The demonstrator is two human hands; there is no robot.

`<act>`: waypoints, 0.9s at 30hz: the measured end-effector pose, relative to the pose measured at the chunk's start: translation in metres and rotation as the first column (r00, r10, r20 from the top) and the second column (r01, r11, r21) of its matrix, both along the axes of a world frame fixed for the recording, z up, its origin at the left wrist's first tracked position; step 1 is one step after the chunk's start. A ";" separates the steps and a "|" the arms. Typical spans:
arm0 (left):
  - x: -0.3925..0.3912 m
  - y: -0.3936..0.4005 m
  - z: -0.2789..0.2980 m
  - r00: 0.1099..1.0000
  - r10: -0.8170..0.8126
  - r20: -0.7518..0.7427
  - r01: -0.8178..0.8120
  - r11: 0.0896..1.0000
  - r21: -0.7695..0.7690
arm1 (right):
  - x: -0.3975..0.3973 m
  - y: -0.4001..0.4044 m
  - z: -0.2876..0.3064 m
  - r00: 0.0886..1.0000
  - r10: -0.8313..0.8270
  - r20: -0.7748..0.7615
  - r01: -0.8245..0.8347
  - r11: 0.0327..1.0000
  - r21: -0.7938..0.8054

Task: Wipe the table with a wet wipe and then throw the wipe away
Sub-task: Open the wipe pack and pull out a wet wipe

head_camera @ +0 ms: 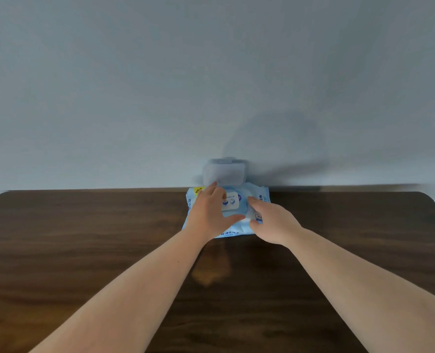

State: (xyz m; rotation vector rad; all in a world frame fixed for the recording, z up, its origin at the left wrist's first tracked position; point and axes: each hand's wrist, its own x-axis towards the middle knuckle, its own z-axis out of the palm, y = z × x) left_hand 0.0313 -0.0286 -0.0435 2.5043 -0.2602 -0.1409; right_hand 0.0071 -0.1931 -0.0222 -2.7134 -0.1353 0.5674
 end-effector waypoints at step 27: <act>0.004 0.041 0.014 0.960 0.261 -0.099 -0.274 0.950 -0.150 | 0.035 0.050 -0.011 0.969 -0.191 0.158 0.164 0.971 0.171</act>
